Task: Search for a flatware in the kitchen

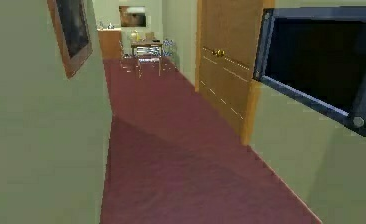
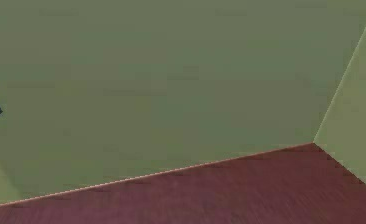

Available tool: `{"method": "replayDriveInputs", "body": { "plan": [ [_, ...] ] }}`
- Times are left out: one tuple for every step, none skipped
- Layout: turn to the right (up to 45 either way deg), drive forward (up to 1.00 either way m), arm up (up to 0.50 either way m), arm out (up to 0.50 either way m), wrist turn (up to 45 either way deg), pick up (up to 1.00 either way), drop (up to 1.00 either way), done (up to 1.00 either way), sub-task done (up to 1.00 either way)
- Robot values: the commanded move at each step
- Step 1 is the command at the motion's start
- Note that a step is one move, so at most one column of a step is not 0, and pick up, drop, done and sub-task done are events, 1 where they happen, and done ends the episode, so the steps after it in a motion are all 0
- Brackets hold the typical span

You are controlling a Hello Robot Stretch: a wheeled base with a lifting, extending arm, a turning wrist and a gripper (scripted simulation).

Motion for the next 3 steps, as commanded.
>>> {"method": "replayDriveInputs", "body": {
  "plan": [
    [-3.0, 0.00, 0.00, 0.00, 0.0, 0.00, 0.00, 0.00, 0.00],
    [0.0, 1.00, 0.00, 0.00, 0.0, 0.00, 0.00, 0.00, 0.00],
    [0.0, 1.00, 0.00, 0.00, 0.0, 0.00, 0.00, 0.00, 0.00]
  ]
}}
